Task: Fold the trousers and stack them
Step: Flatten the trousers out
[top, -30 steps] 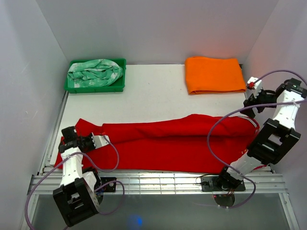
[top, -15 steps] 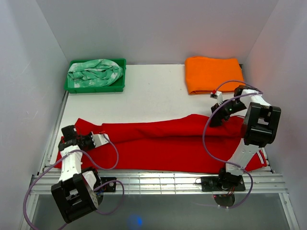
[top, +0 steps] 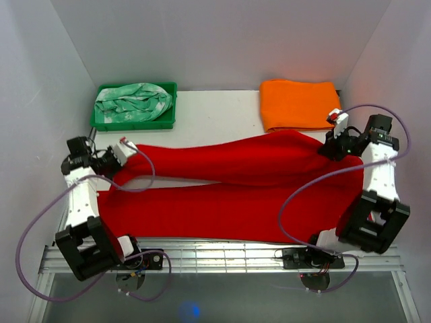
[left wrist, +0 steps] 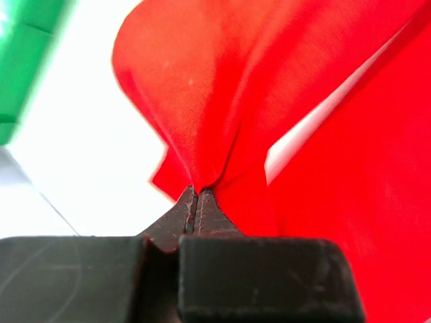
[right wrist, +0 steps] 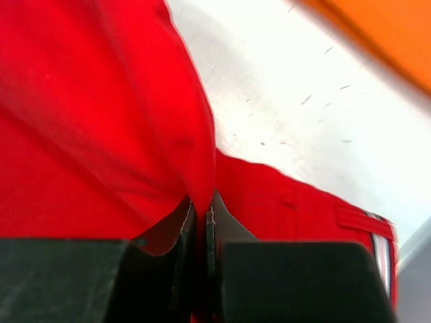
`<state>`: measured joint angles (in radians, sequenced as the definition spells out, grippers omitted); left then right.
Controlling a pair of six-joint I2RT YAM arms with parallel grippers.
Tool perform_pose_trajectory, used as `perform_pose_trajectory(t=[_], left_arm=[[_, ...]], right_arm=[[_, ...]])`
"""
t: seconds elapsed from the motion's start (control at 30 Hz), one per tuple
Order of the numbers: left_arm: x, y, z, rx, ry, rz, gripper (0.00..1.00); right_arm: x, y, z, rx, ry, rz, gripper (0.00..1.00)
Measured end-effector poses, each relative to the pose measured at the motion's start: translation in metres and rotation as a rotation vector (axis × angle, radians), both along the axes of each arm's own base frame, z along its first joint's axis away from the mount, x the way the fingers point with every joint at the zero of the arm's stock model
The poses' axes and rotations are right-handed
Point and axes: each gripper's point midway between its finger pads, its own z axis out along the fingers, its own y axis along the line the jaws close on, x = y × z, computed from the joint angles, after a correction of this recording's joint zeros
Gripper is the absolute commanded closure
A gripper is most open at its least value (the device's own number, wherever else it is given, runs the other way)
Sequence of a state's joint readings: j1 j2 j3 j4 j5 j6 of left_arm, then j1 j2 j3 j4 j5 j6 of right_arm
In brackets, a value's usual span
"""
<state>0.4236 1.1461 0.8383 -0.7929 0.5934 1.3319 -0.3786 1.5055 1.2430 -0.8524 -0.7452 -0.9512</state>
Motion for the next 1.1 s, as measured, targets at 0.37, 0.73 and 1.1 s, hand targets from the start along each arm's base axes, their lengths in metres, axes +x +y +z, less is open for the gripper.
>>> perform_pose_trajectory(t=[0.37,0.73,1.1], left_arm=[[0.098,-0.004,-0.005,-0.285,0.181,0.205,0.76],[0.062,-0.01,-0.014,-0.297,0.291,0.239,0.31],[0.12,0.043,-0.04,-0.336,0.276,0.517,0.39]], right_arm=[[-0.002,-0.002,-0.056,-0.075,-0.141,-0.135,0.92],[0.028,-0.056,-0.091,-0.266,-0.101,-0.258,0.92],[0.037,-0.062,-0.092,-0.29,-0.074,-0.257,0.28]])
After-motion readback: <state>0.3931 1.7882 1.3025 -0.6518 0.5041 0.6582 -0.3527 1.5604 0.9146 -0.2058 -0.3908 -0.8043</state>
